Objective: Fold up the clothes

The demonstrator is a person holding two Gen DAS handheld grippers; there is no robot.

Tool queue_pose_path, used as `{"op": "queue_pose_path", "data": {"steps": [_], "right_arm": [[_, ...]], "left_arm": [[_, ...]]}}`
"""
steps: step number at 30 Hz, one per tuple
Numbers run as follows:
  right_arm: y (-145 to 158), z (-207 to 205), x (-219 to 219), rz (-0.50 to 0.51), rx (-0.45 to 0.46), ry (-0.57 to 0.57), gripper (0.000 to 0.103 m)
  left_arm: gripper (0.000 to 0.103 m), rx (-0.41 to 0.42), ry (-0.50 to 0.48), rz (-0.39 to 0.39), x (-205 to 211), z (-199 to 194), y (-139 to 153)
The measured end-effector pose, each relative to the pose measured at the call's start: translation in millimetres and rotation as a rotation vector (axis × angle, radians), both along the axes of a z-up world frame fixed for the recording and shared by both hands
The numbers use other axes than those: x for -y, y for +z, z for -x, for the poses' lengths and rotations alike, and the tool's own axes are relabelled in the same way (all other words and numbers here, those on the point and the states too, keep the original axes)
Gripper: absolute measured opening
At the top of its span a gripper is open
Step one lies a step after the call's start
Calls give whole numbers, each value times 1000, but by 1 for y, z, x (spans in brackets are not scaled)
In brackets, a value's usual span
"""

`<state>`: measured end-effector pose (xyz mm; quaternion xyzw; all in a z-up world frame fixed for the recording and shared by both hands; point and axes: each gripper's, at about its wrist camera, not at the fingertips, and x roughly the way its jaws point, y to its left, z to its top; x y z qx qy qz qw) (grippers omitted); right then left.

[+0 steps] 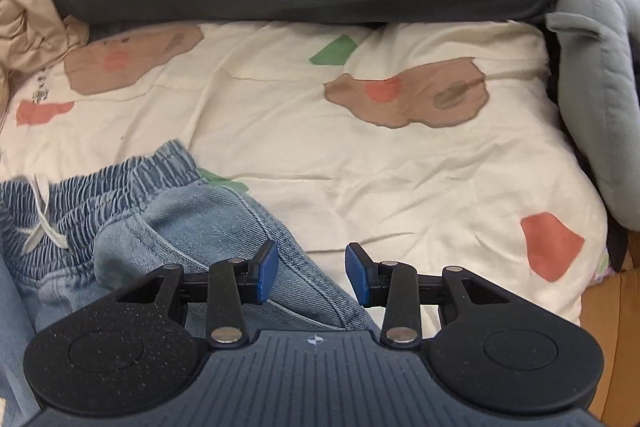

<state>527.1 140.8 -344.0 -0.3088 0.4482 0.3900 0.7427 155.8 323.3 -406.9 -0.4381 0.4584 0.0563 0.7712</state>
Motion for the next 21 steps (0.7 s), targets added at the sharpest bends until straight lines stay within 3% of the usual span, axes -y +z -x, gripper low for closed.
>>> {"op": "queue_pose_path", "data": {"steps": [3,6,8,17,18,21], "right_arm": [[-5,1,-7,9,-8,40,44],[-10,1,-14,-2,-18,62,44],[-13,4,-18,-6,-18,79,44],[1,12,-26,-25,-25,214,44],[4,12,-25,-30,-41,222,44],[7,11,-27,-30,-72,244,44]], "left_arm": [[49,16,37,53,0,0,-9],[37,16,64,55,1,-1,-16],[29,21,50,28,3,0,-12],[18,-11,-29,-61,-11,26,19],[5,-18,-37,-61,-12,28,20],[5,-36,-59,-50,-13,34,23]]}}
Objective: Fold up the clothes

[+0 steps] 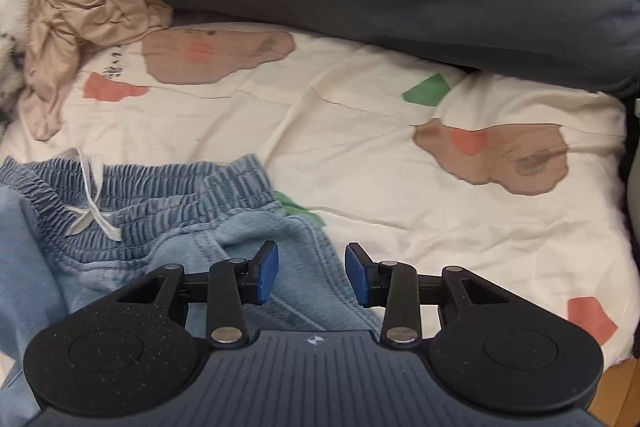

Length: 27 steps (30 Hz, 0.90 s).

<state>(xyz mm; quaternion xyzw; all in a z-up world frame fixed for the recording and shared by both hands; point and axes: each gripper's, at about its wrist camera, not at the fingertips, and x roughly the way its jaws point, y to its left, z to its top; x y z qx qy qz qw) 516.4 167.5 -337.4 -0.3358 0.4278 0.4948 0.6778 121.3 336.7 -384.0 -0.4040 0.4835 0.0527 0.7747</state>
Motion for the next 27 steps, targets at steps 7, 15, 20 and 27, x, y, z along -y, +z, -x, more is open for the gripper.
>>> {"op": "queue_pose_path", "data": {"steps": [7,15,20,27], "right_arm": [[-2,2,-17,12,5,5,44],[30,21,-25,-95,-28,-28,44],[26,49,-57,-127,-156,38,44],[-3,92,-105,-80,-218,151,44]], "left_arm": [[5,0,-62,-38,6,7,10],[7,-17,-104,-118,0,19,38],[7,-17,-85,-139,-8,23,44],[8,18,-78,-148,-9,19,50]]}}
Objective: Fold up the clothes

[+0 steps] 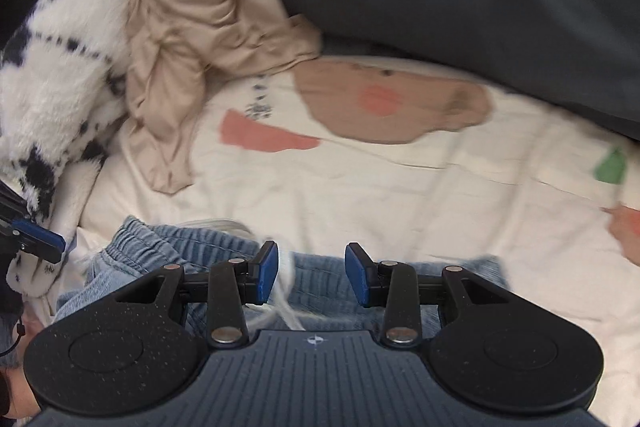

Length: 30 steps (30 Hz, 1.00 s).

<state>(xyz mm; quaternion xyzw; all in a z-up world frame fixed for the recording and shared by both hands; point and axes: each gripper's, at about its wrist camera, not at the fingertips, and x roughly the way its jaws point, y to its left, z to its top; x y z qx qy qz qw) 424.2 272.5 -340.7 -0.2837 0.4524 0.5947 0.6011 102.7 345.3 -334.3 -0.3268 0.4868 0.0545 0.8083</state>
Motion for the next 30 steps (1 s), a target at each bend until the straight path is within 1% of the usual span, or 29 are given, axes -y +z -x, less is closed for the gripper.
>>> {"op": "queue_pose_path", "data": {"steps": [8,10,14,16,17,18,20,23,25,30], "right_arm": [[-24,14,-20,32,-42,31,44],[-29,17,-22,46,-40,46,44],[-40,21,-29,72,-25,68,43],[-45,22,-33,82,-6,76,27],[-46,22,-34,89,1,77,14],[-48,22,-35,96,7,79,8],[-51,22,-37,111,21,84,2],[-50,25,-36,120,57,118,0],[-47,28,-34,106,91,123,0],[-33,27,-23,70,159,60,0]], "left_arm": [[8,11,10,-8,-5,-4,0],[10,17,8,-13,-5,-7,0],[10,19,1,-15,-5,-12,-2],[10,22,2,-15,-5,-15,-3],[10,23,4,-15,-6,-16,-3],[10,24,6,-15,-6,-17,-4],[11,25,9,-17,-7,-19,-4],[12,32,4,-27,-10,-25,-3],[12,44,1,-32,-11,-33,-1],[15,86,-11,-55,-11,-55,6]]}}
